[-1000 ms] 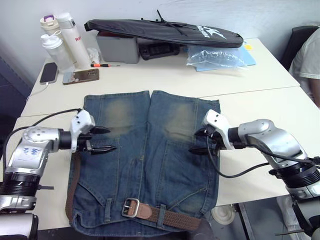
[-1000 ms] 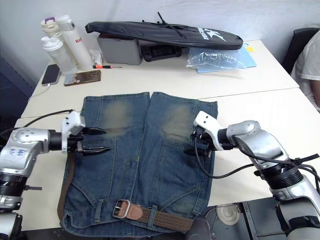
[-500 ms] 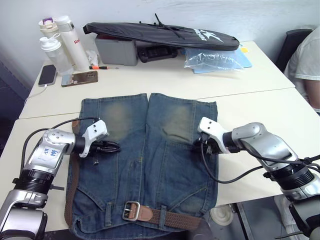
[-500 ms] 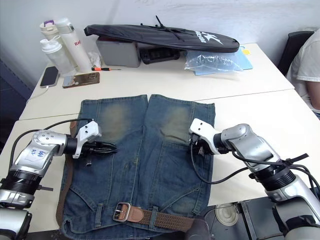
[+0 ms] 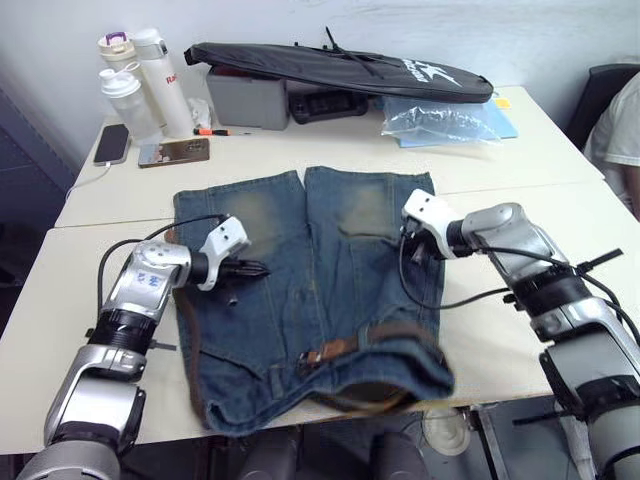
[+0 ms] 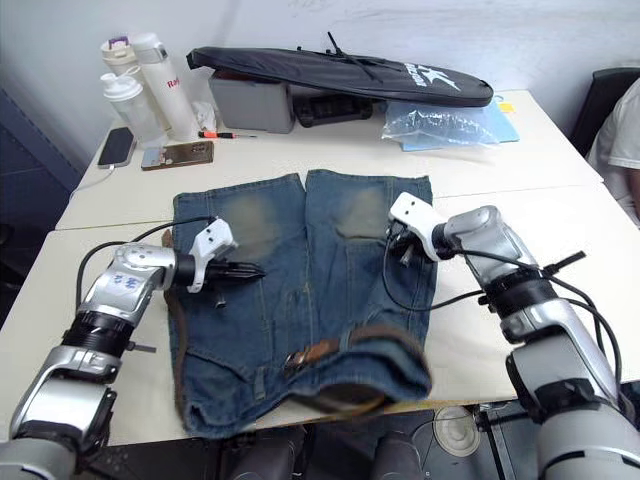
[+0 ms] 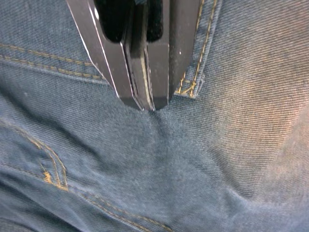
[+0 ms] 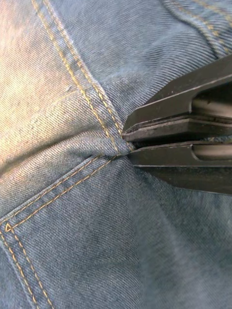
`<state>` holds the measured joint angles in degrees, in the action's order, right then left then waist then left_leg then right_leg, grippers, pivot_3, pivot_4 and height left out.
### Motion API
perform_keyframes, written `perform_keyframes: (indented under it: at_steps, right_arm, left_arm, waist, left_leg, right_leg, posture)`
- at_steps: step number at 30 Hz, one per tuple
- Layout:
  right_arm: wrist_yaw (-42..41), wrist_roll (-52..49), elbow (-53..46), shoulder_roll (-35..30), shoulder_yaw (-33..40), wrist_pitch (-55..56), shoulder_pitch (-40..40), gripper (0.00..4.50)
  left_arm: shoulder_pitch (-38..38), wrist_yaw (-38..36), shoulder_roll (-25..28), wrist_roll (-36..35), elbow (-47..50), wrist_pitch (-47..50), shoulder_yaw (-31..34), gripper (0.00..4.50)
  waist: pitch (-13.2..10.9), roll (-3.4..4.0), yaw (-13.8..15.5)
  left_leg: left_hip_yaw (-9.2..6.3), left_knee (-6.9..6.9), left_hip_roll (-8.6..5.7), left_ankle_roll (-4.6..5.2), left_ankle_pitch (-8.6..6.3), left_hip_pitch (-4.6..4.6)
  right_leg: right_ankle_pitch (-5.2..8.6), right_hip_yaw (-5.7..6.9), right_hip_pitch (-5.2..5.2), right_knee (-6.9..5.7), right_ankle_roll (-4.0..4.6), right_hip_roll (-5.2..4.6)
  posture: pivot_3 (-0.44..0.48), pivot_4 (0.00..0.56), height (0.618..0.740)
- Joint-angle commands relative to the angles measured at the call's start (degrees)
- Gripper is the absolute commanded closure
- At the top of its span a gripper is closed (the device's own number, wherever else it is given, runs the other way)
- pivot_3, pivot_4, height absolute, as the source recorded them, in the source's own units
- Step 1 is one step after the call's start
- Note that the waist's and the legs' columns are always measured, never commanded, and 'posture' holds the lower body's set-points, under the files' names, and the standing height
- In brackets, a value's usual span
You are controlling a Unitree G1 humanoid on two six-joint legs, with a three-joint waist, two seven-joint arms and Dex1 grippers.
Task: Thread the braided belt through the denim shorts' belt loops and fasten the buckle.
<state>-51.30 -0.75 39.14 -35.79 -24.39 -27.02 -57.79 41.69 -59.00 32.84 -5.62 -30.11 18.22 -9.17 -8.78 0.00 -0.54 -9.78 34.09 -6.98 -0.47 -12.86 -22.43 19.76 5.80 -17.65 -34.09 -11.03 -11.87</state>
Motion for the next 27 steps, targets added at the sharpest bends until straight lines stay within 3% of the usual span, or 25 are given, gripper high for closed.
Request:
perform_keyframes:
  at_steps: [1, 8, 10, 11, 14, 18, 20, 27]
  right_arm:
    - [3.7, 4.39, 11.33, 0.74, 2.03, 6.86, -4.5, 4.48]
    - [2.05, 6.85, 19.81, 3.07, 2.16, 12.23, -7.95, 4.48]
    - [1.04, 6.45, 20.18, 3.35, 3.22, 12.41, -7.61, 4.5]
    - [0.49, 6.04, 19.75, 3.29, 3.99, 12.17, -7.34, 4.12]
    - [-1.17, 4.83, 15.7, 2.22, 6.58, 11.17, -6.9, 2.94]
    - [-5.33, 1.63, 5.56, -0.28, 11.1, 5.52, -5.21, 0.97]
    - [-7.11, -0.23, -1.0, -1.74, 13.23, 1.4, -3.75, 0.07]
    - [-10.72, -8.21, -25.17, -6.36, 19.71, -12.46, 6.57, 0.07]
  left_arm:
    - [3.28, 1.06, -1.63, 0.66, -2.44, -1.24, 0.54, 4.5]
    - [4.27, 2.35, -2.91, 3.03, -5.01, -4.34, -0.21, 4.5]
    - [3.89, 1.52, -2.53, 2.3, -4.58, -3.92, 0.37, 3.81]
    - [3.59, 0.3, -2.09, 1.25, -3.92, -2.47, 0.97, 3.63]
    - [2.6, -3.08, -0.18, -2.18, -0.36, 0.51, 3.36, 2.4]
    - [1.22, -5.9, 2.87, -8.12, 7.35, 7.16, 8.09, 0.54]
    - [0.6, -6.26, 4.07, -11.43, 12.07, 11.43, 10.53, 0.0]
    - [-4.12, -6.4, 8.53, -20.72, 26.33, 24.03, 15.96, 0.0]
  waist:
    - [0.0, 0.0, -0.55]
    - [0.0, 0.0, -1.71]
    - [0.0, 0.0, -1.75]
    - [0.0, 0.01, -1.74]
    - [-0.02, 0.04, -1.98]
    - [-0.11, 0.18, -2.62]
    - [-0.15, 0.25, -2.67]
    - [-0.18, 0.29, -2.53]
  left_leg:
    - [0.0, -0.05, 0.01, -0.01, -0.01, 0.0]
    - [0.01, -0.11, 0.05, -0.01, -0.01, -0.04]
    - [0.01, -0.1, 0.09, -0.03, -0.02, -0.04]
    - [0.01, -0.1, 0.09, -0.03, -0.02, -0.04]
    - [0.01, -0.1, 0.1, -0.04, -0.02, -0.05]
    - [0.0, -0.13, 0.13, -0.05, -0.03, -0.09]
    - [0.01, -0.14, 0.17, -0.07, -0.04, -0.13]
    - [0.08, -0.12, 0.39, -0.12, -0.12, -0.12]
  right_leg:
    - [0.0, 0.0, 0.0, 0.03, 0.0, 0.01]
    - [0.0, 0.03, -0.01, 0.11, 0.0, 0.05]
    - [0.0, 0.02, -0.01, 0.11, 0.0, 0.08]
    - [0.0, 0.02, -0.01, 0.1, 0.0, 0.08]
    - [0.0, 0.01, -0.02, 0.11, 0.0, 0.08]
    - [0.0, 0.0, -0.09, 0.11, 0.0, 0.1]
    - [0.0, 0.0, -0.15, 0.11, 0.0, 0.13]
    - [0.0, 0.0, -0.18, 0.1, 0.0, 0.28]
  posture:
    - [0.0, 0.15, 0.716]
    - [0.0, 0.15, 0.716]
    - [0.0, 0.15, 0.716]
    - [0.0, 0.15, 0.716]
    - [0.0, 0.15, 0.716]
    - [0.0, 0.15, 0.716]
    - [0.0, 0.15, 0.716]
    - [0.0, 0.15, 0.716]
